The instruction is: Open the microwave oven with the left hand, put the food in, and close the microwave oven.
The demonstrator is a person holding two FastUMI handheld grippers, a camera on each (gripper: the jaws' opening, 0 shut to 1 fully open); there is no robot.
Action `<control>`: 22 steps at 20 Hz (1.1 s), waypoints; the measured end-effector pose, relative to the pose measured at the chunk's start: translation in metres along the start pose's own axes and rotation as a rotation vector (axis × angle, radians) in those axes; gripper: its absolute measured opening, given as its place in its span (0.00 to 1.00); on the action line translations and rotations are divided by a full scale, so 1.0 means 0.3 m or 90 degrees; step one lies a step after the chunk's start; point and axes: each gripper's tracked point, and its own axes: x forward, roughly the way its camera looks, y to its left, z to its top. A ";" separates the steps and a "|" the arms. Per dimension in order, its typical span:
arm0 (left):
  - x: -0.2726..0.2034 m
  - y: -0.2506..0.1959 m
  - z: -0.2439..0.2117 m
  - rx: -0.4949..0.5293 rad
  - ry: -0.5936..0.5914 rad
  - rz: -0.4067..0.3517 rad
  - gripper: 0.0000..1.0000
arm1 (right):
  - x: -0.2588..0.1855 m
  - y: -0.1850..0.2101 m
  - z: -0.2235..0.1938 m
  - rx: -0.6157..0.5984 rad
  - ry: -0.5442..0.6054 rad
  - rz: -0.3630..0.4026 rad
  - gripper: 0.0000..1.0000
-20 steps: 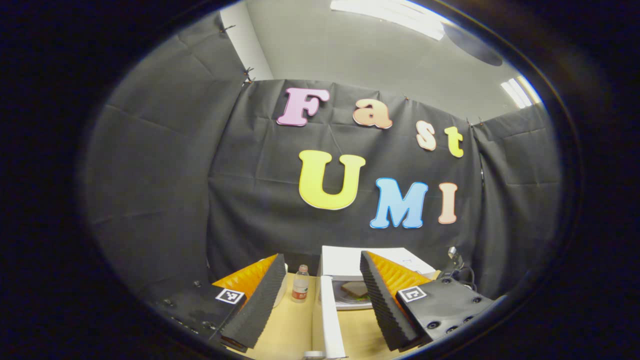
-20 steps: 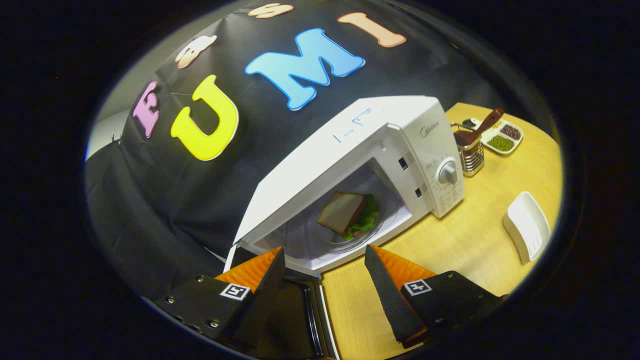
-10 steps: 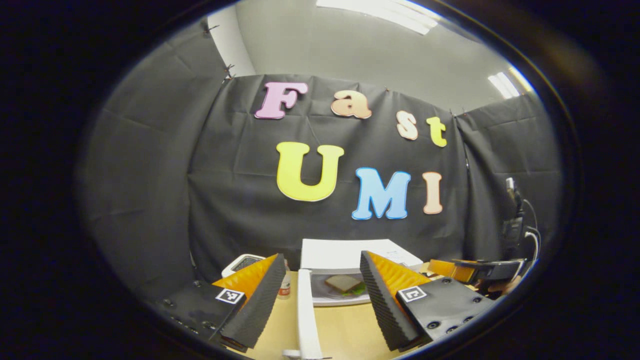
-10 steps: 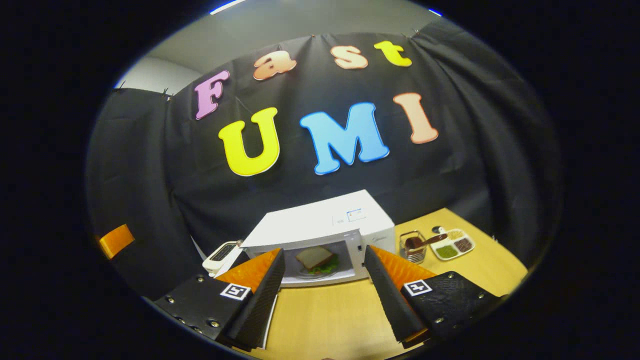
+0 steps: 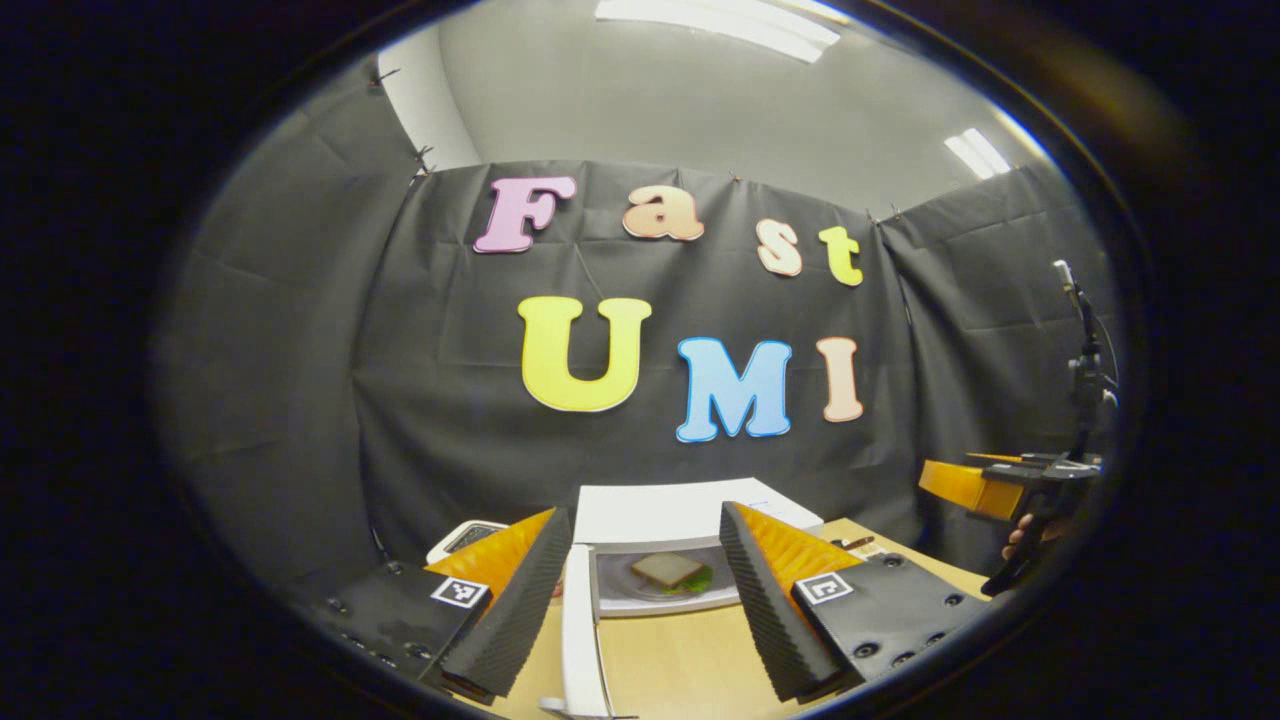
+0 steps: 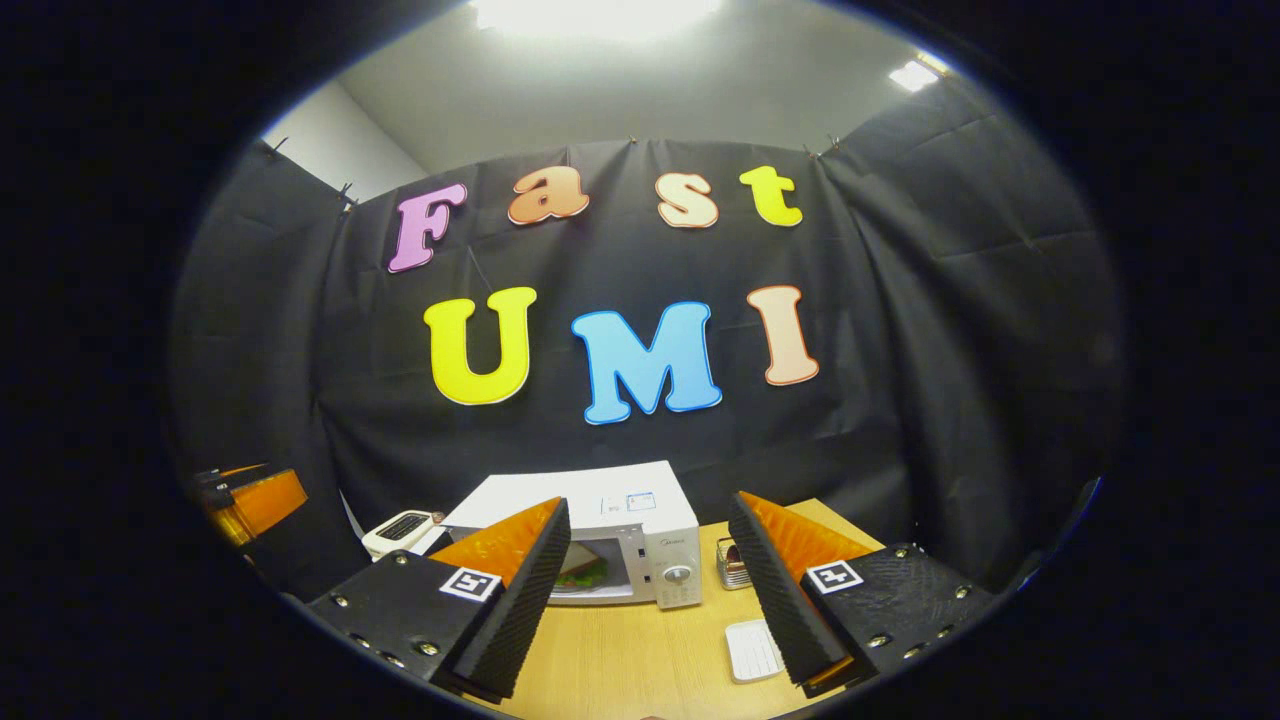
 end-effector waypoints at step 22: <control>-0.297 0.412 -0.665 -0.087 0.289 0.105 0.07 | -0.057 0.002 -0.057 0.016 0.024 0.034 0.95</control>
